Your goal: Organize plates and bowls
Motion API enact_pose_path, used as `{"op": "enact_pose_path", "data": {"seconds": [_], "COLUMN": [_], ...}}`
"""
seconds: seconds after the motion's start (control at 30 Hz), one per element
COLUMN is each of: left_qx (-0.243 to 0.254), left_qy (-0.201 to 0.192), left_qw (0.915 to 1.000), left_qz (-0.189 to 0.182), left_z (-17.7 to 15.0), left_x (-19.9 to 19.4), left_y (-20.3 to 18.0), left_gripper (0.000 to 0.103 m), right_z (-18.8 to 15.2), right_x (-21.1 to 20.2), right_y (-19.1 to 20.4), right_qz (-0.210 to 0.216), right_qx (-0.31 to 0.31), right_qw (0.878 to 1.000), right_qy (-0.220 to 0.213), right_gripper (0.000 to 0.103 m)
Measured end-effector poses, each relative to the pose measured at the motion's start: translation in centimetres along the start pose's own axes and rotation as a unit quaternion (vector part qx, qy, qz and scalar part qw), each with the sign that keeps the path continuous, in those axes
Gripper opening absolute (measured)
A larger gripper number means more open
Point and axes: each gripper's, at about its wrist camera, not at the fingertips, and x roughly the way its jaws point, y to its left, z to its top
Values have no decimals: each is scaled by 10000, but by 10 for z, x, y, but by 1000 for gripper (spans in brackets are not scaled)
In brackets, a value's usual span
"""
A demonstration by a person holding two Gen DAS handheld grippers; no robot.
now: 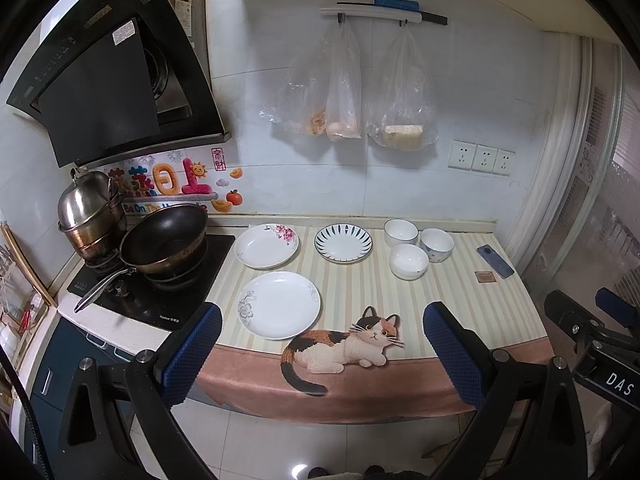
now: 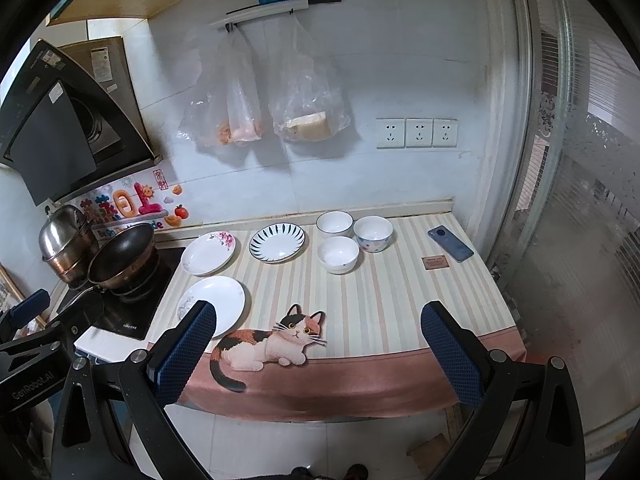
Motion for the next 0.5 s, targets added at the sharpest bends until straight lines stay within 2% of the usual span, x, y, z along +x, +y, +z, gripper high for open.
{"op": "enact_pose_path", "data": {"seconds": [0.23, 0.4, 0.5], "left_qx": [35, 1, -53], "left_qy": [-4, -42, -128], "left_qw": [9999, 9998, 9999], "left_qz": [-108, -185, 29], "left_z": [10, 10, 9], "left_x": [10, 22, 42], "left_y": [-1, 12, 27], "left_gripper": [103, 103, 103], "right_z": [-3, -3, -5], "right_x": [1, 10, 28], "right_y": [-1, 4, 8], "right_qz": [-7, 40, 245], "right_qx": [72, 285, 402], "right_qw": [10000, 9996, 9989], "right_qy": [15, 21, -12], "right_gripper": [103, 103, 103]}}
